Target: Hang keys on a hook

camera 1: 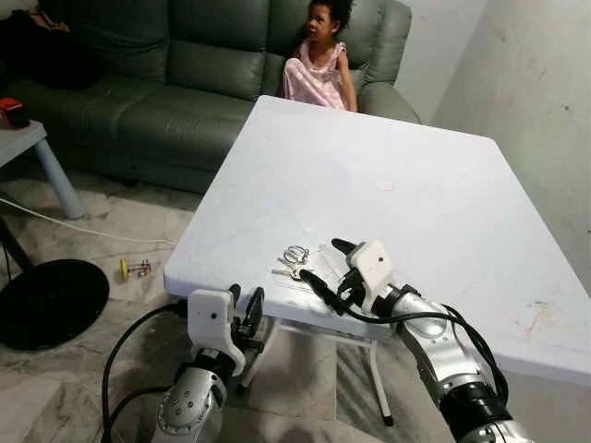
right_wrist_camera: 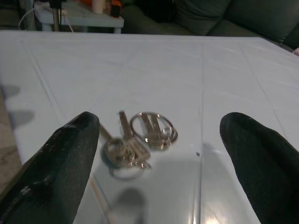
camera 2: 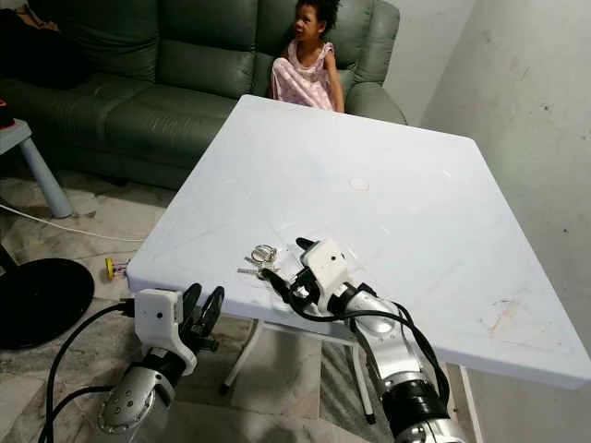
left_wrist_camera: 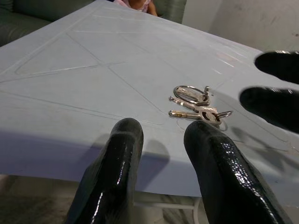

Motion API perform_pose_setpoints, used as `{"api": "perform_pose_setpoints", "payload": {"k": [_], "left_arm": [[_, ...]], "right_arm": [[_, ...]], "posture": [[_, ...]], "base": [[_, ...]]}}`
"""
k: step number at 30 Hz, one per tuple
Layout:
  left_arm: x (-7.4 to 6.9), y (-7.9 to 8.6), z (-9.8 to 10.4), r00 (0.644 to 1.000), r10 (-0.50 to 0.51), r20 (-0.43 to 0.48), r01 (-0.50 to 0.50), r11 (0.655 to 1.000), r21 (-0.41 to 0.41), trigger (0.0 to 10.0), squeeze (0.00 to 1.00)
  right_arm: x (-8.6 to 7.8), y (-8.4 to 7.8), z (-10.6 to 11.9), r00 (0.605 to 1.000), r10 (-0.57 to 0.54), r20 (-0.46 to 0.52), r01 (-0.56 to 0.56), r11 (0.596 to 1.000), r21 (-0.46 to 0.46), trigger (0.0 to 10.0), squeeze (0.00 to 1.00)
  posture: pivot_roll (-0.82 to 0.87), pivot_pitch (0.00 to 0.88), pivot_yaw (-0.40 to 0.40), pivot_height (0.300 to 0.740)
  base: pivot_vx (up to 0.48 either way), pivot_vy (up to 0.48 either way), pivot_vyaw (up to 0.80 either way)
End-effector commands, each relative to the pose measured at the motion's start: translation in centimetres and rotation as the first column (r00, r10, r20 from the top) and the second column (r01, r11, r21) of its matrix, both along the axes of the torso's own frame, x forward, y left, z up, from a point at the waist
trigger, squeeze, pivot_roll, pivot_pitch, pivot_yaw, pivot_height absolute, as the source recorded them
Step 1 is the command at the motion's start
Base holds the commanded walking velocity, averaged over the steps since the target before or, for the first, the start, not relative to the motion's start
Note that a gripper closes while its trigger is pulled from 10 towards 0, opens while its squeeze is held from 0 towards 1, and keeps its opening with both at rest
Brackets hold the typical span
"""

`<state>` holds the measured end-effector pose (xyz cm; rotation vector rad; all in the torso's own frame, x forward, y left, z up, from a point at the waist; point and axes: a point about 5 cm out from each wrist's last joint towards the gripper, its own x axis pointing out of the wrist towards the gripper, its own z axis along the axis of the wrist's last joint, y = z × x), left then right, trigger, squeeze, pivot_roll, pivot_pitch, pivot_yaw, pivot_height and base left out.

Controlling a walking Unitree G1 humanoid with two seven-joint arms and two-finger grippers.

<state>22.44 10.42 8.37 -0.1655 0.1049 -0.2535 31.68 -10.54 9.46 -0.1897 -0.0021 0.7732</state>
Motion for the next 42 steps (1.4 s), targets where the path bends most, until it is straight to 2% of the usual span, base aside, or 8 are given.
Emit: {"api": "perform_pose_setpoints", "payload": {"k": [1,27,28,29,30,31,32,42], "left_arm": [[0.0,-0.5,0.4,1.000,-0.007,0.005,0.008,1.000,-0.008,10.0,0.00],[-0.2,-0.4,0.5,1.000,0.006,0.000,-0.006,1.000,-0.008,10.0,0.00],[-0.2,-0.4,0.5,1.000,0.007,-0.001,-0.007,1.000,-0.009,10.0,0.00],[-0.2,-0.4,0.5,1.000,0.007,-0.001,-0.007,1.000,-0.009,10.0,0.00],[-0.2,-0.4,0.5,1.000,0.007,-0.001,-0.007,1.000,-0.009,10.0,0.00],[-0.3,-0.4,0.5,1.000,0.007,-0.001,-0.007,1.000,-0.009,10.0,0.00],[-0.2,-0.4,0.5,1.000,0.008,-0.002,-0.008,1.000,-0.009,10.0,0.00],[-0.2,-0.4,0.5,1.000,0.009,-0.005,-0.009,1.000,-0.010,10.0,0.00]], "right_arm": [[0.5,0.1,0.2,1.000,-0.004,-0.010,0.004,1.000,0.003,10.0,0.00],[0.0,2.8,-1.8,0.984,0.029,-0.177,-0.033,0.999,-0.020,9.4,0.00],[0.0,2.9,-1.8,0.984,0.024,-0.175,-0.029,0.999,-0.024,7.5,0.00],[0.0,3.0,-1.8,0.983,0.017,-0.181,-0.021,1.000,-0.023,4.1,0.00],[0.0,3.0,-1.8,0.983,0.017,-0.181,-0.021,1.000,-0.023,4.1,0.00],[0.0,3.0,-1.8,0.984,0.013,-0.178,-0.018,1.000,-0.023,1.2,0.00],[0.1,3.0,-1.8,0.983,0.001,-0.182,-0.006,1.000,-0.027,0.0,0.00],[0.5,2.5,-1.6,0.982,-0.022,-0.185,0.017,0.999,-0.030,0.0,0.00]], "posture": [[0.16,0.015,-0.138,0.740],[0.16,0.039,-0.143,0.740],[0.16,0.041,-0.143,0.740],[0.17,0.041,-0.143,0.740],[0.17,0.041,-0.143,0.740],[0.17,0.042,-0.144,0.740],[0.17,0.043,-0.144,0.740],[0.17,0.044,-0.146,0.740]], "base": [[0.000,0.000,0.00],[0.000,0.000,0.00],[0.000,0.000,0.00],[0.000,0.000,0.00],[0.000,0.000,0.00],[0.000,0.000,0.00],[0.000,0.000,0.00],[0.000,0.000,0.00]]}}
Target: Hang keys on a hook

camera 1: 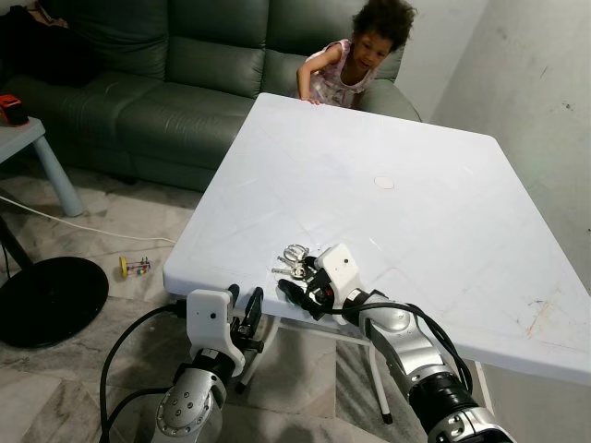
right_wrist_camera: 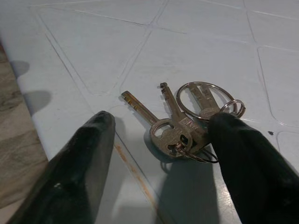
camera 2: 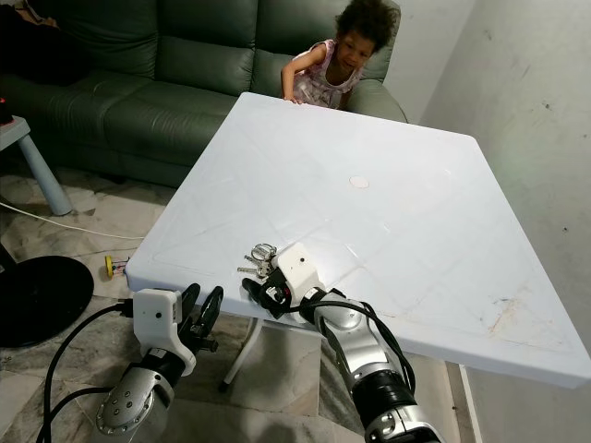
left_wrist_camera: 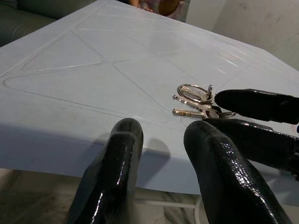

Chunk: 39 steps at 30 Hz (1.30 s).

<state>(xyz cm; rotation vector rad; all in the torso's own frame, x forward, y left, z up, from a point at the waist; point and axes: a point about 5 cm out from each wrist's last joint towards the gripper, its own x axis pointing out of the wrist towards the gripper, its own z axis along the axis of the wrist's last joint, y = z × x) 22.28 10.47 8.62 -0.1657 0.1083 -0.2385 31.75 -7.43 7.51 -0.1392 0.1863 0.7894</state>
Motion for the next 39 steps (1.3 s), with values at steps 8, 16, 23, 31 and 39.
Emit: {"api": "perform_pose_setpoints", "payload": {"k": [8,16,23,31,39], "left_arm": [[-0.13,-0.45,0.19,1.000,-0.007,-0.002,0.007,1.000,-0.011,10.0,0.00],[-0.19,-0.53,0.16,1.000,-0.013,-0.004,0.013,1.000,-0.012,10.0,0.00],[-0.25,-0.72,0.10,1.000,-0.026,-0.003,0.026,1.000,-0.011,10.0,0.00],[-0.27,-0.84,0.01,0.999,-0.031,-0.006,0.031,0.999,-0.012,10.0,0.00],[-0.26,-0.90,-0.04,0.999,-0.034,-0.006,0.034,0.999,-0.014,10.0,0.00]], "right_arm": [[0.44,-0.56,0.32,1.000,-0.028,0.014,0.028,1.000,-0.013,0.0,0.00],[0.67,-0.61,0.46,0.998,-0.052,0.025,0.052,0.999,-0.013,0.0,0.00],[0.63,-0.58,0.45,0.998,-0.055,0.033,0.055,0.998,-0.016,0.0,0.00],[0.67,-0.53,0.49,0.998,-0.054,0.035,0.055,0.998,-0.008,0.0,0.00],[0.50,-0.08,1.14,0.997,0.024,0.069,-0.028,0.998,0.053,10.0,0.00]], "posture": [[0.17,0.043,-0.145,0.740],[0.17,0.039,-0.144,0.740],[0.17,0.029,-0.143,0.740],[0.17,0.018,-0.145,0.740],[0.17,0.013,-0.147,0.740]], "base": [[0.000,0.000,0.00],[0.000,0.000,0.00],[0.000,0.000,0.00],[0.000,0.000,0.00],[0.000,0.000,0.00]]}}
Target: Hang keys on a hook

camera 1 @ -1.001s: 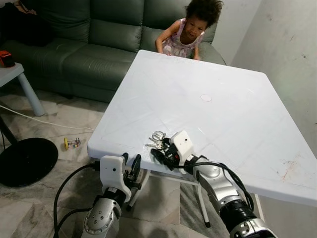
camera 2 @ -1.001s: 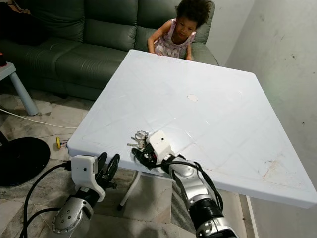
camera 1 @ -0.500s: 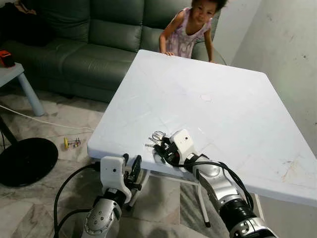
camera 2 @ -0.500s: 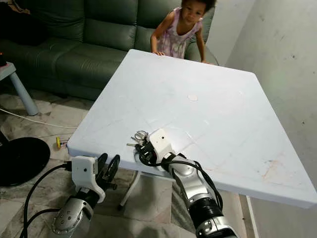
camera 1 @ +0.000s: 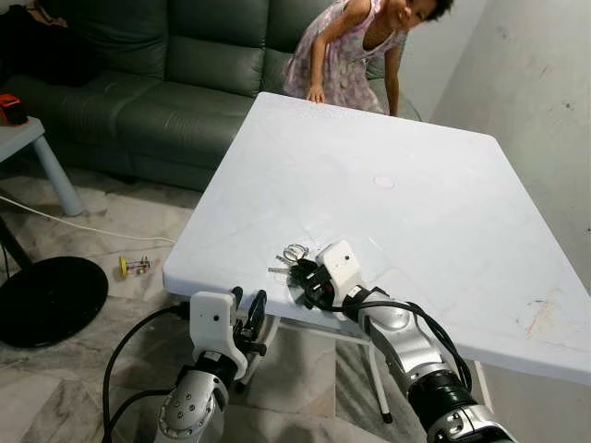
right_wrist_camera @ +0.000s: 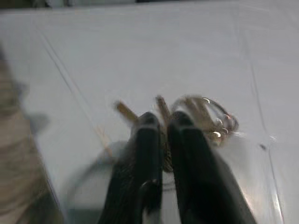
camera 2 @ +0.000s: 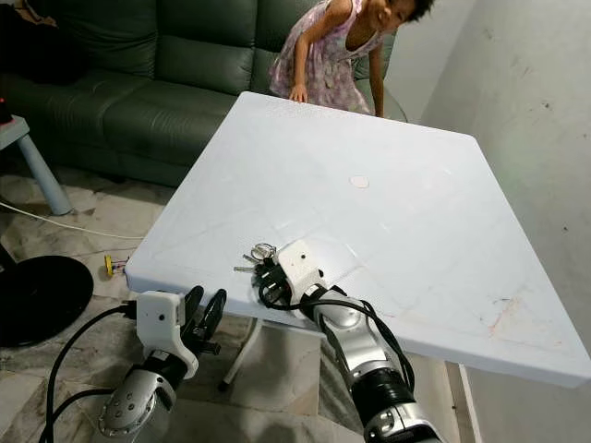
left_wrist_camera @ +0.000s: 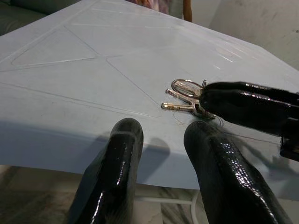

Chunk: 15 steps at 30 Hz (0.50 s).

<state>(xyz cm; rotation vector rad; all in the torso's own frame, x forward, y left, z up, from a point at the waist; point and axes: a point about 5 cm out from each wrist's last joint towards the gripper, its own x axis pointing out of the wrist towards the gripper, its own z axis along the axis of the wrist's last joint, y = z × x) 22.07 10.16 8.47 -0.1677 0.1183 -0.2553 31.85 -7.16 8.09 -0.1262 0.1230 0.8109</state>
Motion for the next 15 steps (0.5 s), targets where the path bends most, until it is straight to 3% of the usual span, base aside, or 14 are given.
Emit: {"api": "perform_pose_setpoints", "payload": {"k": [1,2,8,9,15], "left_arm": [[0.0,-0.6,0.1,1.000,-0.017,0.002,0.017,1.000,-0.012,10.0,0.00],[0.0,-0.6,0.1,1.000,-0.017,0.002,0.017,1.000,-0.012,10.0,0.00],[0.0,-0.5,0.1,1.000,-0.011,0.000,0.011,1.000,-0.013,10.0,0.00],[0.0,-0.5,0.1,1.000,-0.014,0.001,0.014,1.000,-0.014,10.0,0.00],[0.1,-0.5,0.2,1.000,-0.009,0.001,0.009,1.000,-0.013,10.0,0.00]], "right_arm": [[0.4,-0.6,0.8,1.000,0.007,-0.005,-0.006,0.996,0.084,10.0,0.65],[0.6,-0.9,1.0,1.000,-0.015,-0.013,0.016,0.993,0.113,10.0,1.00],[1.1,-1.8,1.6,0.999,-0.037,0.031,0.032,0.990,0.134,10.0,0.98],[1.1,-2.1,1.2,0.999,-0.034,0.023,0.032,0.995,0.092,10.0,0.00],[0.7,-2.4,0.7,0.999,0.026,0.045,-0.026,1.000,0.008,10.0,0.00]], "posture": [[0.18,0.014,-0.147,0.740],[0.18,0.013,-0.148,0.740],[0.17,0.014,-0.145,0.740],[0.17,0.013,-0.145,0.740],[0.17,0.020,-0.143,0.740]], "base": [[0.000,0.000,0.00],[0.000,0.000,0.00],[0.000,0.000,0.00],[0.000,0.000,0.00],[0.000,0.000,0.00]]}}
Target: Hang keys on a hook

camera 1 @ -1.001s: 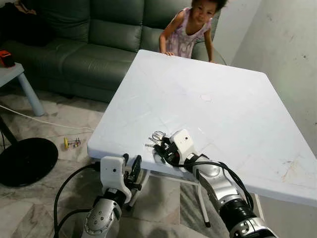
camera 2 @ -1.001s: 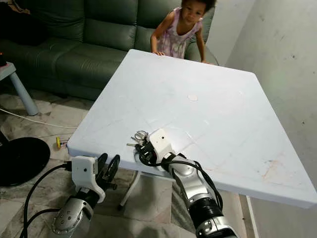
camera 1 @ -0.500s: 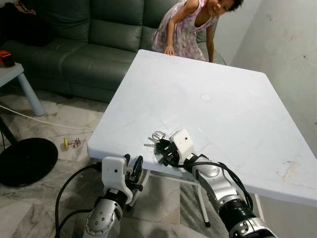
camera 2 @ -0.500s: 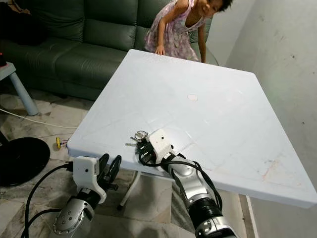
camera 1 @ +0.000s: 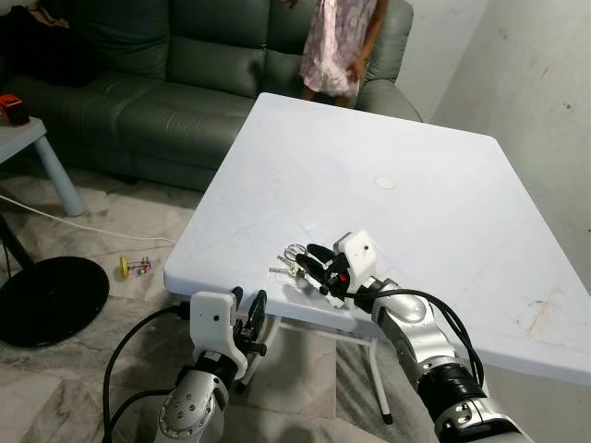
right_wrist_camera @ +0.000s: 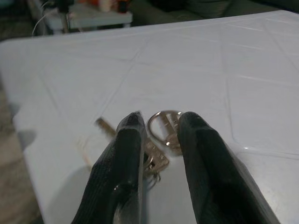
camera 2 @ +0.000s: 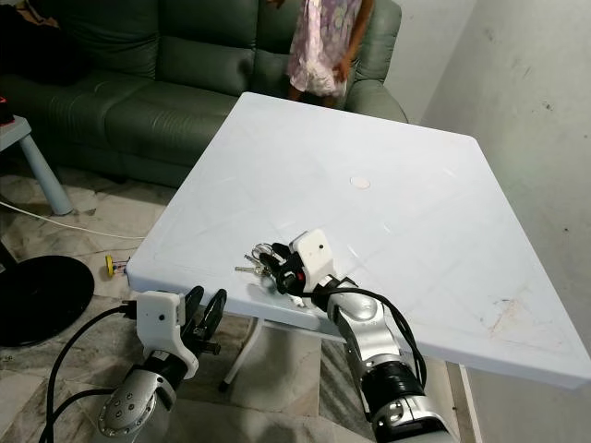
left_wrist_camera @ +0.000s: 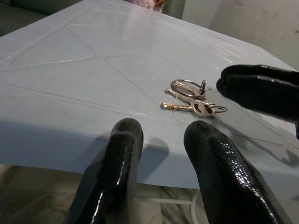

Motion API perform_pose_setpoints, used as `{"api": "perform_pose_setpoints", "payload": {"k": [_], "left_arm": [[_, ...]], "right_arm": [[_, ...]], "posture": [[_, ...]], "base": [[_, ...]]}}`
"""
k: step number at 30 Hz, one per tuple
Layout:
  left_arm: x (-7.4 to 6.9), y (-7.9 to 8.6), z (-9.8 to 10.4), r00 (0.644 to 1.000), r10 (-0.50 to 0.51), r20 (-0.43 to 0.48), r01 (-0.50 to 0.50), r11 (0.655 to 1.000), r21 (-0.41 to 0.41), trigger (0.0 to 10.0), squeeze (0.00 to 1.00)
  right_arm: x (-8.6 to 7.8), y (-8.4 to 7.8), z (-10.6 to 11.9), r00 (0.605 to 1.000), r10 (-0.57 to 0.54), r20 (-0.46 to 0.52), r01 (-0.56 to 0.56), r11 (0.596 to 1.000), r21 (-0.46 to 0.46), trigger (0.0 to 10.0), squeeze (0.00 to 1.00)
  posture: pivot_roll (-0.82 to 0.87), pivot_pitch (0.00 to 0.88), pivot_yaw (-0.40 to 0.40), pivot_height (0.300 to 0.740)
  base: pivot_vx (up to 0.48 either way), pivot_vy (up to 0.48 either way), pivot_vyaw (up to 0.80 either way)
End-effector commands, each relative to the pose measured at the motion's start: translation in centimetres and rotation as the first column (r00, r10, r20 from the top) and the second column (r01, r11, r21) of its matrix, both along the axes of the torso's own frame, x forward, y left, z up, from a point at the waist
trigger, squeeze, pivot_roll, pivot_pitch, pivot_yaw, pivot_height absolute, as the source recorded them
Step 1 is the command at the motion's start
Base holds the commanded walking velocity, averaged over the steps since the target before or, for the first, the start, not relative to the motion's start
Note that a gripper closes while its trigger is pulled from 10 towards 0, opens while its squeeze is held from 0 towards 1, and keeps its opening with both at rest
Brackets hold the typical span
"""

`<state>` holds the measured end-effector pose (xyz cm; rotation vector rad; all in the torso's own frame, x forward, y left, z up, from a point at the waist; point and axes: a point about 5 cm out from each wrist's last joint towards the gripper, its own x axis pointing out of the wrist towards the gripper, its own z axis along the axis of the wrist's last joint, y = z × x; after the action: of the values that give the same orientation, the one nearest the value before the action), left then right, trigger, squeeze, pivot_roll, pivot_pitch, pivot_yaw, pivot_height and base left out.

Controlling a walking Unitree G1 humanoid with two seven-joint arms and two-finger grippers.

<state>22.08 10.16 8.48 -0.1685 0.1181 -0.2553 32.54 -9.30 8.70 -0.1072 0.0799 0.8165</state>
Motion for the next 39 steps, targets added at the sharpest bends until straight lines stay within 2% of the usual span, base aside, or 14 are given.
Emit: {"api": "perform_pose_setpoints", "payload": {"k": [1,13,33,34,36,37,38,39], "left_arm": [[0.1,-0.4,0.2,1.000,-0.009,0.002,0.009,1.000,-0.012,10.0,0.00],[0.0,-0.5,0.2,1.000,-0.010,0.001,0.010,1.000,-0.012,10.0,0.00],[-0.1,-0.5,0.2,1.000,-0.008,-0.003,0.008,1.000,-0.014,10.0,0.00],[-0.1,-0.5,0.2,1.000,-0.008,-0.003,0.008,1.000,-0.014,10.0,0.00],[-0.1,-0.5,0.1,1.000,-0.008,-0.003,0.008,1.000,-0.014,10.0,0.00],[-0.1,-0.5,0.1,1.000,-0.009,-0.003,0.009,1.000,-0.014,10.0,0.00],[-0.1,-0.5,0.1,1.000,-0.009,-0.003,0.009,1.000,-0.014,10.0,0.00],[-0.1,-0.5,0.1,1.000,-0.009,-0.003,0.009,1.000,-0.014,10.0,0.00]], "right_arm": [[-0.1,-0.4,-0.1,0.999,0.032,0.024,-0.031,0.998,-0.050,10.0,0.00],[-0.5,-0.2,-0.7,0.997,0.068,0.040,-0.064,0.994,-0.091,10.0,0.00],[-0.1,-0.2,-1.3,0.999,-0.030,0.033,0.035,0.987,-0.160,9.8,0.00],[0.0,-0.3,-1.4,0.999,-0.038,0.028,0.042,0.986,-0.161,6.9,0.00],[-0.1,-0.2,-1.4,0.999,-0.035,0.028,0.039,0.987,-0.154,6.9,0.00],[-0.1,-0.3,-1.2,0.998,-0.037,0.050,0.044,0.987,-0.152,1.7,0.00],[-0.1,-0.3,-1.1,0.998,-0.038,0.056,0.047,0.987,-0.152,0.5,0.00],[-0.1,-0.3,-1.1,0.998,-0.040,0.056,0.048,0.987,-0.151,0.5,0.00]], "posture": [[0.17,0.021,-0.143,0.740],[0.17,0.024,-0.143,0.740],[0.17,0.030,-0.146,0.740],[0.17,0.029,-0.147,0.740],[0.17,0.029,-0.146,0.740],[0.17,0.029,-0.147,0.740],[0.17,0.029,-0.147,0.740],[0.17,0.029,-0.147,0.740]], "base": [[0.000,0.000,0.00],[0.000,0.000,0.00],[0.000,0.000,0.00],[0.000,0.000,0.00],[0.000,0.000,0.00],[0.000,0.000,0.00],[0.000,0.000,0.00],[0.000,0.000,0.00]]}}
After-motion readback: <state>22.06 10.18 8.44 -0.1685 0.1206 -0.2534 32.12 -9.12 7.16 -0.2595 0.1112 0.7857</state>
